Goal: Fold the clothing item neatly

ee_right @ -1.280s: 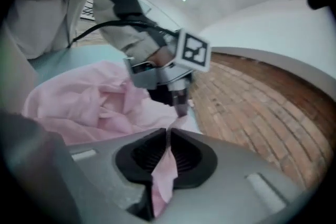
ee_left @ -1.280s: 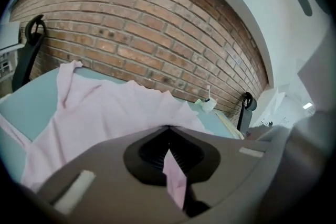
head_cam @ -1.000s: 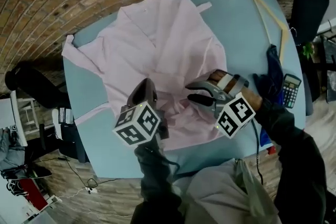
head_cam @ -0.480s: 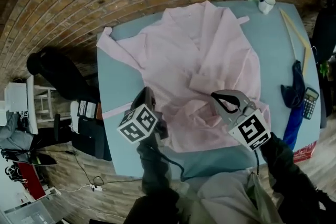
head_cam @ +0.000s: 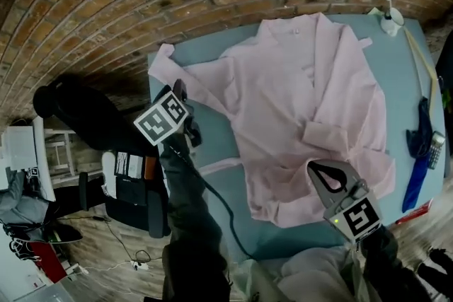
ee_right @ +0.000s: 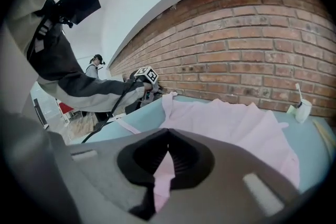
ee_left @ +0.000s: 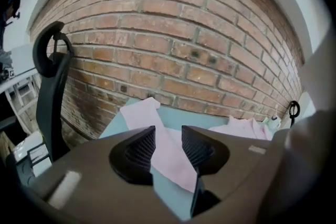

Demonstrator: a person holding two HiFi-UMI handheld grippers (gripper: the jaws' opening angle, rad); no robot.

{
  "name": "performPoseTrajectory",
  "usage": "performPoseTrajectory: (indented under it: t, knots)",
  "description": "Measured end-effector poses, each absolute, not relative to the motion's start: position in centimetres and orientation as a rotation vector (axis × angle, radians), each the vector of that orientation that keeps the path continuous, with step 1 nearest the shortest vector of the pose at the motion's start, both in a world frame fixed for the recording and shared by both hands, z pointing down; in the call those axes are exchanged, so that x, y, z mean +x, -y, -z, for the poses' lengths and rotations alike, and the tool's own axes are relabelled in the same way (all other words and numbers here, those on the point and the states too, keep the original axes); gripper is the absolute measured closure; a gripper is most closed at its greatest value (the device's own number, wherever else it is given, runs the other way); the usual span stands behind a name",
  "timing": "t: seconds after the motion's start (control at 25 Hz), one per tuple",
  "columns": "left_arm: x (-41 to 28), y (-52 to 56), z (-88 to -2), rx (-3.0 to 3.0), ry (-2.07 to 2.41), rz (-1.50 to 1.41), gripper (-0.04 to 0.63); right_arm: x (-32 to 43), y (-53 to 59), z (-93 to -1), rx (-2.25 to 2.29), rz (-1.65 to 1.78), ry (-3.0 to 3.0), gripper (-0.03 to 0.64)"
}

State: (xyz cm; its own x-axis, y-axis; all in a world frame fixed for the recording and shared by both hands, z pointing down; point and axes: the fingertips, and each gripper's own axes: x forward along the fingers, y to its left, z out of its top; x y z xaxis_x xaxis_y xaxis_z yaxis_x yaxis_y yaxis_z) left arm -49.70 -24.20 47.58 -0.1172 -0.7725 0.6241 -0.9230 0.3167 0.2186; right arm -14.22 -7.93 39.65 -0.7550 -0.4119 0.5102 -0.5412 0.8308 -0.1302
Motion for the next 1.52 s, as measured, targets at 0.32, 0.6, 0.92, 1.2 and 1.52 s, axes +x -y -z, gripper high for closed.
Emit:
performPoseTrajectory:
  t: [0.32, 0.6, 0.92, 1.2, 1.52]
  knots:
    - [-55.9, 33.0, -51.9, 1.507, 1.867, -0.569, 0.373, -17.9, 8.3, -40.5, 0.705, -0.352, 2.461, 0.615]
    - [-58.4, 34.9, -54.4, 1.459, 1.929, -0.714, 0.554, -18.9, 8.3, -42.4, 0.732, -0.433, 2.432, 0.615]
    - [-54.2, 33.4, -47.9, 1.774, 1.916, -0.301, 0.568, -15.0, 9.9, -42.2, 0.863, -0.479, 2.377, 0.615]
    - [-35.3, 27.3, -34.4, 2.453, 1.735, -0.226, 0.566, -8.2, 11.0, -42.1, 1.007, -0.432, 2.323, 0.615]
    - [-11.8, 21.8, -39.2, 2.688, 1.175, -0.447, 0.563, -1.6, 10.2, -42.5, 1.066, -0.395, 2.298, 0.615]
